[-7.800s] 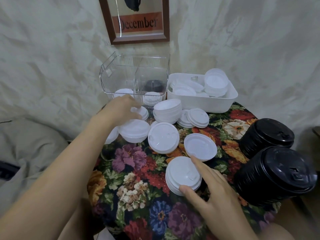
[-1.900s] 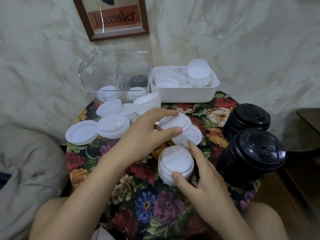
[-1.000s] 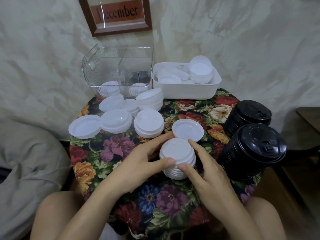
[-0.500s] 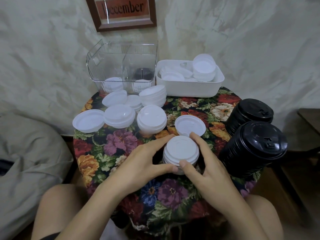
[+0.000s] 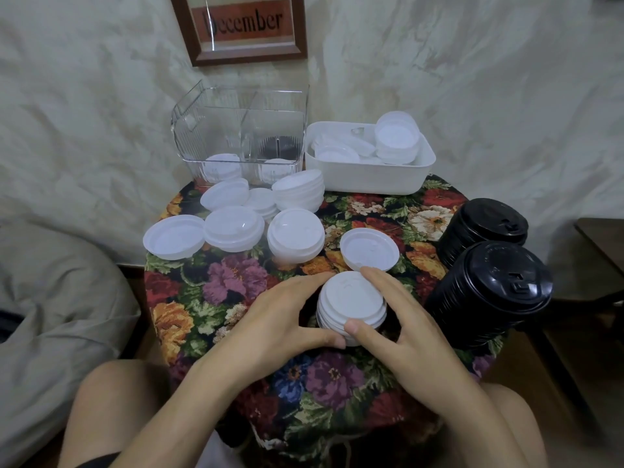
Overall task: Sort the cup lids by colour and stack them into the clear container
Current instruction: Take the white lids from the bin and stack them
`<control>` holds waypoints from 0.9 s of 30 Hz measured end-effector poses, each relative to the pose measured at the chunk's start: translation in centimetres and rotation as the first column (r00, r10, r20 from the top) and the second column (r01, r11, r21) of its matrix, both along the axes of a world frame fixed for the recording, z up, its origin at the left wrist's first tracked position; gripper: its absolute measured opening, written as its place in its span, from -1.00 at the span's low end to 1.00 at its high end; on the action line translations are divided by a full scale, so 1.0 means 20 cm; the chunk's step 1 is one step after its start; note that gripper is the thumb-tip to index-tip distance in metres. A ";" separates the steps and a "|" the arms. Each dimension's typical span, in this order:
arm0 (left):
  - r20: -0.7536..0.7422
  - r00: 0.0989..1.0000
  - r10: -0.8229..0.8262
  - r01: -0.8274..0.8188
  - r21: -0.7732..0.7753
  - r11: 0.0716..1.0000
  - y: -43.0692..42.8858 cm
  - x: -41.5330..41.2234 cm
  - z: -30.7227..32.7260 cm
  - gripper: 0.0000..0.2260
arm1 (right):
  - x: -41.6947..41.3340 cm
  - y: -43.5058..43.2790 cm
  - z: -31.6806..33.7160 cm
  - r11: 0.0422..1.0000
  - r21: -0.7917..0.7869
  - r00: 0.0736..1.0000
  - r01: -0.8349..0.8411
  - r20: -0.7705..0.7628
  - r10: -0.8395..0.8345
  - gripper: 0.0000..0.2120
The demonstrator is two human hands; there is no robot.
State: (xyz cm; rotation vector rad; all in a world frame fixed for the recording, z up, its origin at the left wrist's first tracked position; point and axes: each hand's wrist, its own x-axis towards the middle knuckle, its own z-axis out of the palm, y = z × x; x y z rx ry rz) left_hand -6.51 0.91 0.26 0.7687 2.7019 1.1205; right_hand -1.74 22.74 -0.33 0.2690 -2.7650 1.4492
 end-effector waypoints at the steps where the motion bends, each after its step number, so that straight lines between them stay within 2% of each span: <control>1: 0.003 1.000 0.003 -0.003 -0.004 1.000 0.00 0.00 0.00 -0.26 | 0.00 0.00 0.00 1.000 -0.005 1.000 -0.007 0.007 0.007 -0.29; 13: 0.043 0.999 0.007 -0.007 -0.005 1.000 -0.05 -0.04 0.01 -0.31 | -0.05 0.00 0.02 0.999 -0.041 0.998 -0.025 0.056 0.028 -0.28; 19: -0.034 0.999 0.037 -0.038 -0.020 0.999 -0.08 -0.07 0.01 -0.28 | -0.14 -0.09 0.02 0.999 -0.034 1.000 -0.007 0.015 0.008 -0.31; 27: -0.067 0.997 0.029 -0.032 -0.045 0.998 -0.08 -0.09 -0.02 -0.23 | -0.15 -0.06 0.03 0.998 -0.046 0.997 -0.038 0.061 0.041 -0.31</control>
